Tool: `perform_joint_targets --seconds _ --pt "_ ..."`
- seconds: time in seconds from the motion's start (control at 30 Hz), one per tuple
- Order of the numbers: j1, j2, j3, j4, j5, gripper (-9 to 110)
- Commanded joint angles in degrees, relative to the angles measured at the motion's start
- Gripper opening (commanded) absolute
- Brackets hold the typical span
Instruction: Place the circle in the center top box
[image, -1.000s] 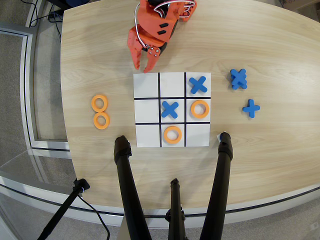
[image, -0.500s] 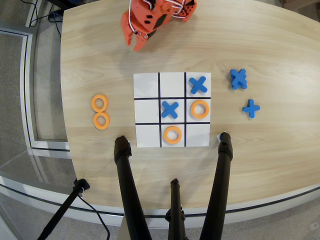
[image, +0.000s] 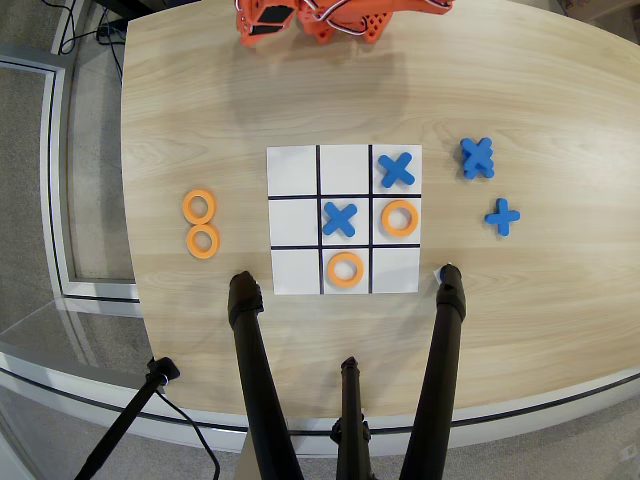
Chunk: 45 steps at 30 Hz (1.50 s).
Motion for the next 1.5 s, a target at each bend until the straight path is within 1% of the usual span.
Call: perform_joint_targets --seconds 0.0,0.27,1.47 --pt "4.13 1.05 3.16 0.00 0.18 6" --pt "1.32 1.05 3.16 0.09 0.26 6" --pt "1.49 0.97 3.16 0.09 0.26 6"
